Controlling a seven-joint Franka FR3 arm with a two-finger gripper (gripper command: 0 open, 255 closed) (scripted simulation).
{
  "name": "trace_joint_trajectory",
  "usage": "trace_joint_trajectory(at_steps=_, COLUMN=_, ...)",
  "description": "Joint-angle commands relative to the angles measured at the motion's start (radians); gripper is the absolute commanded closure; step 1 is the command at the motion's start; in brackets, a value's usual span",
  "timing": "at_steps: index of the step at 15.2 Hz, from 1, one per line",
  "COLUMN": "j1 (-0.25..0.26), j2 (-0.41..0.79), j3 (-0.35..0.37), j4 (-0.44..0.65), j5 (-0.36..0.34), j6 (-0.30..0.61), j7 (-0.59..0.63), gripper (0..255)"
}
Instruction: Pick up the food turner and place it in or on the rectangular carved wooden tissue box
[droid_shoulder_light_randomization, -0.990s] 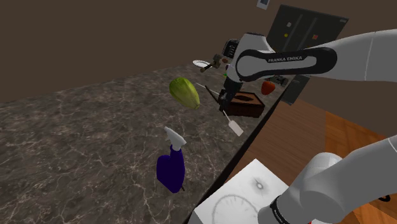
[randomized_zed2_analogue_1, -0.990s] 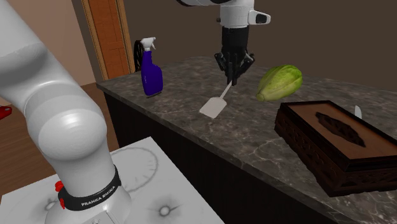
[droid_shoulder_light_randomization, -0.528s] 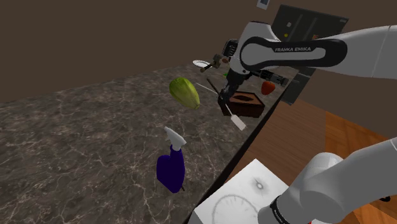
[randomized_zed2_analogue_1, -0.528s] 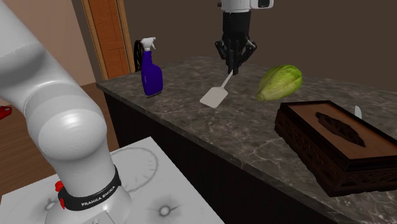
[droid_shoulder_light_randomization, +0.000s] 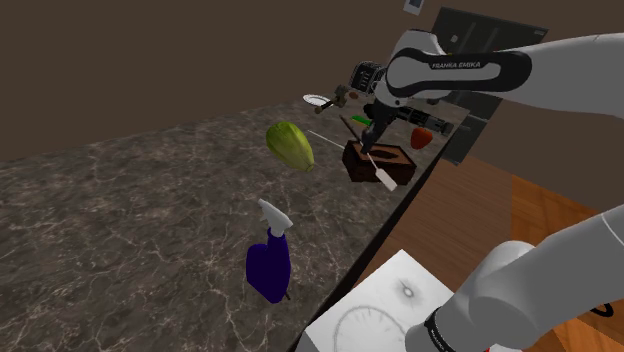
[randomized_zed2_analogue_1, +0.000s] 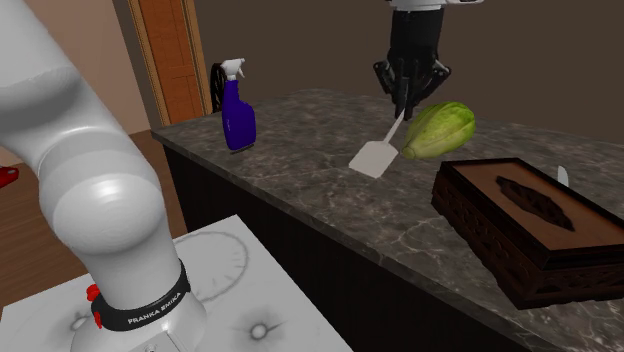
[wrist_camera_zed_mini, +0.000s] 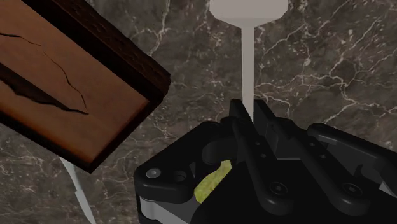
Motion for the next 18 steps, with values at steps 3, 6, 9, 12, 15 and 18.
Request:
trace_joint_trajectory(at_steps=3, j1=-0.027, j2=0.084, j3=-0.065, j4=0.093, j5=0.014, j6=-0.010, j7=-0.103, gripper=255)
trace_joint_trajectory(at_steps=6, j1=-0.050, j2=0.153, j3=-0.112, j4=0.170, j5=0.035, j6=-0.022, j7=-0.183, gripper=255)
trace_joint_trajectory(at_steps=9, j1=-0.076, j2=0.231, j3=-0.156, j4=0.258, j5=0.067, j6=-0.040, j7=-0.264, gripper=255)
trace_joint_trajectory(at_steps=12, j1=-0.108, j2=0.319, j3=-0.194, j4=0.359, j5=0.109, j6=-0.064, j7=-0.346, gripper=255)
trace_joint_trajectory(at_steps=15, j1=-0.150, j2=0.416, j3=-0.225, j4=0.475, j5=0.160, j6=-0.098, j7=-0.426, gripper=255)
trace_joint_trajectory(at_steps=18, j1=-0.168, j2=0.453, j3=-0.231, j4=0.493, j5=0.180, j6=-0.085, j7=-0.454, gripper=255)
